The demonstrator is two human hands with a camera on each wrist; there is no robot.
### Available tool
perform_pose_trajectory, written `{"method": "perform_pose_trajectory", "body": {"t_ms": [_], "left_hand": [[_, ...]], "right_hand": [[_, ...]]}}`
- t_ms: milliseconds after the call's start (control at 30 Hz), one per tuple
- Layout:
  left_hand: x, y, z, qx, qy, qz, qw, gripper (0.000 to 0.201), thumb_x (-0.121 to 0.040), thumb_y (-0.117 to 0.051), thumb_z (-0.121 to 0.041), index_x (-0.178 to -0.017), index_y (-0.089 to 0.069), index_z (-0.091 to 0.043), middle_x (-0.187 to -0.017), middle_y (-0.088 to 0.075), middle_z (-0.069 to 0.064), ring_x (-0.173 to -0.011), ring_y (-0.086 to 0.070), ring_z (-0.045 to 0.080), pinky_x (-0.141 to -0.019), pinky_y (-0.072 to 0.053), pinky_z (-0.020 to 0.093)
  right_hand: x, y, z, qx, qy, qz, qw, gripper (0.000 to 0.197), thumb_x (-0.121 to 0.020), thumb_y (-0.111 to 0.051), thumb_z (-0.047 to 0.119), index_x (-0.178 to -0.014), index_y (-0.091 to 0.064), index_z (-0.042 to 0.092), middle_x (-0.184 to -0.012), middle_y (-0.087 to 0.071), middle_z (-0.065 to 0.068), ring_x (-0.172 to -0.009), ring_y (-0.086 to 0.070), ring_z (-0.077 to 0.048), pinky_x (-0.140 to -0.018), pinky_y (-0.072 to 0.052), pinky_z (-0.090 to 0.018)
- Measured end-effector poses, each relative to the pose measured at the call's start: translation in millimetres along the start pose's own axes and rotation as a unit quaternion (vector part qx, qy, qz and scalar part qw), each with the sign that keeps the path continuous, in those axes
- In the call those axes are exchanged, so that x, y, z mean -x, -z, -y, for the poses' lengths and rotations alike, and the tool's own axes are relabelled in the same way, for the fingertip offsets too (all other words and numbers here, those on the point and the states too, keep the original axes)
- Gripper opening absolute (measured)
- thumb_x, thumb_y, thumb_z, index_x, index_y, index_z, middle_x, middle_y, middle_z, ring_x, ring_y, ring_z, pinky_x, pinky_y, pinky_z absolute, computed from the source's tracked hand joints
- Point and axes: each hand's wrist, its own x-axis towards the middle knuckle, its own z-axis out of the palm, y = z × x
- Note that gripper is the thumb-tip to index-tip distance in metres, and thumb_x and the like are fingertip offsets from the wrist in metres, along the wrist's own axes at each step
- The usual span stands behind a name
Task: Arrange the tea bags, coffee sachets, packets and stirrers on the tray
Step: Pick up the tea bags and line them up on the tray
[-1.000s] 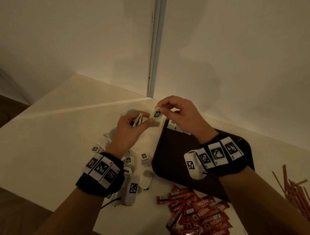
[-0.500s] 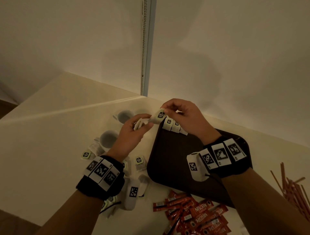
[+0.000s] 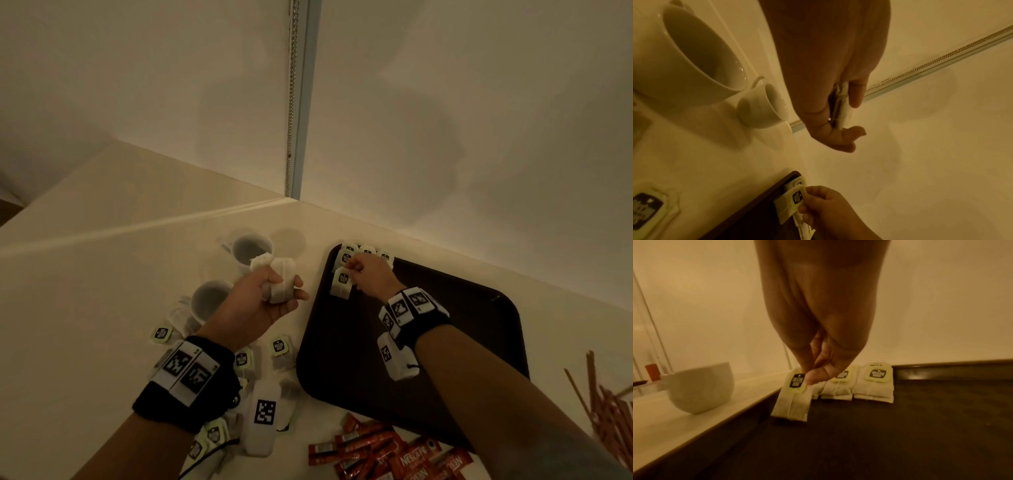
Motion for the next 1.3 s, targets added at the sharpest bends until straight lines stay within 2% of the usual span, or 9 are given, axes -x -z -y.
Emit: {"method": "perform_pose_trajectory", "body": {"t_ms": [167,533,633,733,800,933,1033,1167,1300], "left_hand": [[-5,4,0,0.004,-0.033,-0.023,0.999,0.023,-0.095,-0.033,-0.010,-0.108,-0.050,0.000,-0.089,-0.062,0.014,-0.077,-0.071,0.025,-0.058,-0.056,0.028],[-11,-1,-2,-0.077,-0.086,-0.052,0.992,0.012,-0.094,-0.051,-0.009,-0.101,-0.061,-0.006,-0.084,-0.066,0.008,-0.071,-0.066,0.015,-0.060,-0.054,0.021],[-12,-4,-2,-0.085,-0.112,-0.053,0.989,0.010,-0.094,-0.053,-0.012,-0.091,-0.063,-0.010,-0.070,-0.065,0.001,-0.061,-0.061,0.009,-0.052,-0.048,0.015],[-13,-11,-3,-0.073,-0.110,-0.037,0.991,0.010,-0.095,-0.052,-0.013,-0.091,-0.061,-0.012,-0.067,-0.060,0.000,-0.054,-0.055,0.006,-0.045,-0.041,0.013],[-14,-15,-3,-0.079,-0.099,-0.020,0.992,0.012,-0.097,-0.049,-0.014,-0.093,-0.060,-0.013,-0.072,-0.062,0.002,-0.053,-0.056,0.007,-0.044,-0.040,0.012],[-10,-18,-4,-0.118,-0.114,-0.034,0.986,0.027,-0.099,-0.044,-0.031,-0.103,-0.063,-0.012,-0.087,-0.069,0.004,-0.060,-0.060,0.008,-0.051,-0.047,0.016],[-5,-21,-8,-0.114,-0.167,-0.053,0.978,0.027,-0.097,-0.047,-0.039,-0.089,-0.065,-0.021,-0.073,-0.068,-0.003,-0.055,-0.055,0.008,-0.053,-0.046,0.020],[-3,-23,-8,-0.250,-0.232,-0.034,0.939,0.003,-0.084,-0.070,-0.018,-0.081,-0.069,-0.016,-0.080,-0.067,0.020,-0.055,-0.054,0.010,-0.052,-0.041,0.022],[-5,-21,-3,-0.268,-0.231,-0.057,0.934,0.005,-0.082,-0.072,-0.012,-0.078,-0.069,-0.014,-0.068,-0.068,0.004,-0.055,-0.055,0.007,-0.051,-0.042,0.019]], "right_hand": [[-21,-5,-8,0.007,-0.021,-0.051,0.998,0.015,-0.089,-0.056,0.006,-0.100,-0.066,0.001,-0.103,-0.067,-0.016,-0.094,-0.064,-0.029,-0.083,-0.052,-0.035],[-26,-4,11,-0.039,0.028,-0.106,0.993,0.016,-0.092,-0.053,0.010,-0.104,-0.063,0.009,-0.102,-0.060,-0.010,-0.090,-0.057,-0.020,-0.078,-0.046,-0.027],[0,15,49,-0.177,0.171,0.014,0.969,0.031,-0.093,-0.050,0.002,-0.111,-0.061,0.025,-0.107,-0.055,0.005,-0.094,-0.055,-0.010,-0.079,-0.044,-0.013],[28,31,84,-0.213,0.274,0.124,0.930,0.030,-0.090,-0.058,0.002,-0.110,-0.061,0.024,-0.112,-0.058,0.007,-0.102,-0.056,-0.006,-0.087,-0.044,-0.017],[36,39,97,-0.186,0.295,0.110,0.931,0.019,-0.087,-0.061,0.003,-0.102,-0.064,0.015,-0.102,-0.062,0.006,-0.096,-0.059,-0.005,-0.087,-0.044,-0.017],[45,57,113,-0.171,0.243,0.075,0.952,0.009,-0.086,-0.065,0.007,-0.095,-0.066,0.009,-0.075,-0.064,0.007,-0.065,-0.057,0.000,-0.062,-0.046,-0.016],[52,68,118,-0.161,0.237,0.052,0.957,0.013,-0.085,-0.066,0.008,-0.098,-0.066,0.006,-0.072,-0.065,0.001,-0.059,-0.058,-0.003,-0.058,-0.049,-0.016],[58,68,118,-0.149,0.238,0.018,0.959,0.010,-0.085,-0.067,0.008,-0.095,-0.068,0.006,-0.077,-0.067,-0.003,-0.060,-0.062,-0.012,-0.058,-0.053,-0.020],[60,65,110,-0.116,0.273,-0.021,0.955,0.006,-0.083,-0.071,0.014,-0.088,-0.072,0.014,-0.081,-0.070,0.001,-0.067,-0.064,-0.010,-0.066,-0.052,-0.020]]}}
